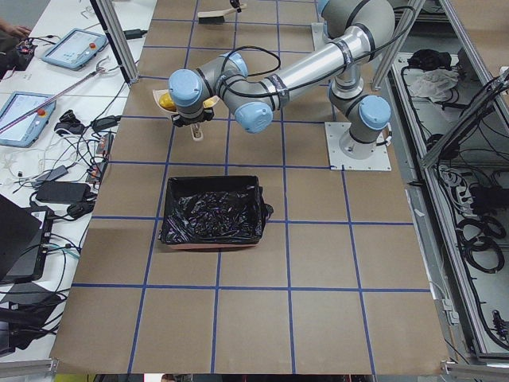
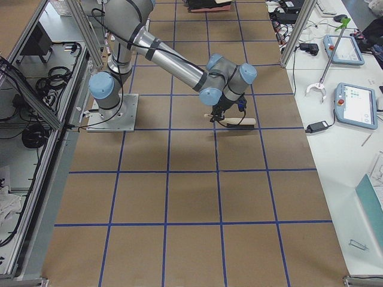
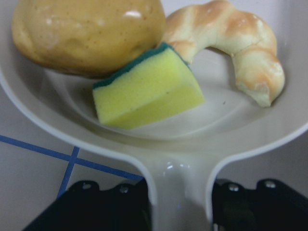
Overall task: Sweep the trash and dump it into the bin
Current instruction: 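Carry the dustpan over the black bin and tilt it with the left gripper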
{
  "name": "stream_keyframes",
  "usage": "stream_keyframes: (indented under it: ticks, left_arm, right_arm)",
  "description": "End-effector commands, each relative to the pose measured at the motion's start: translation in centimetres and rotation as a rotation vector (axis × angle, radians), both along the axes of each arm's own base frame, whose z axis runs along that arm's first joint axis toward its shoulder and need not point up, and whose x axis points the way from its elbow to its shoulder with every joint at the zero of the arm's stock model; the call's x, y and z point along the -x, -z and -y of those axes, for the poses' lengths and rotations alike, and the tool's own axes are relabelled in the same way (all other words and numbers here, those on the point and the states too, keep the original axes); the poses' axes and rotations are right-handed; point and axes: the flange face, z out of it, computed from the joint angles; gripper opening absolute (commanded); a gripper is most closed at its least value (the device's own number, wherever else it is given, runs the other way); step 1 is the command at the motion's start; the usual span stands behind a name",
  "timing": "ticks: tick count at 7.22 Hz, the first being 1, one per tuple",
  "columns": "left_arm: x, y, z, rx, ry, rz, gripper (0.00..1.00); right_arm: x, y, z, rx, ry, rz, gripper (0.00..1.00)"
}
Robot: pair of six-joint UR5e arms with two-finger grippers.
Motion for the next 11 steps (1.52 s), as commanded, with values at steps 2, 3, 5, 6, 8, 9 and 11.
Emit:
stream_keyframes:
  ticks: [2, 3, 5, 6, 8, 9, 11]
  left_arm:
    - [-10.6, -0.9, -4.6, -0.007, -0.095, 0.073, 0.00]
    - [-14.3, 0.1, -6.2, -0.011, -0.143, 0.069, 0.00]
    - [-18.8, 0.0, -8.6, -0.004, -0.219, 0.073, 0.00]
    - [-21.0, -0.9, -9.6, -0.001, -0.248, 0.099, 0.00]
    - [-24.8, 0.5, -11.8, 0.001, -0.254, 0.113, 0.00]
    - [-26.4, 1.1, -12.3, 0.018, -0.245, 0.142, 0.00]
    - [-29.5, 2.6, -14.6, -0.007, -0.231, 0.166, 0.00]
  right_arm:
    - [-1.1, -0.8, -0.1, 0.013, -0.019, -0.007, 0.00]
    - [-1.1, -0.8, 0.0, 0.023, -0.019, -0.011, 0.00]
    - [-1.1, -0.4, 0.0, 0.051, -0.018, -0.019, 0.00]
    - [-1.2, -0.1, -0.2, 0.061, -0.015, -0.023, 0.00]
    - [-1.2, 0.1, -0.3, 0.061, -0.018, -0.022, 0.00]
    - [-1.2, 0.2, -0.4, 0.057, -0.015, -0.022, 0.00]
    - [-1.2, 0.4, -0.5, 0.051, -0.022, -0.021, 0.00]
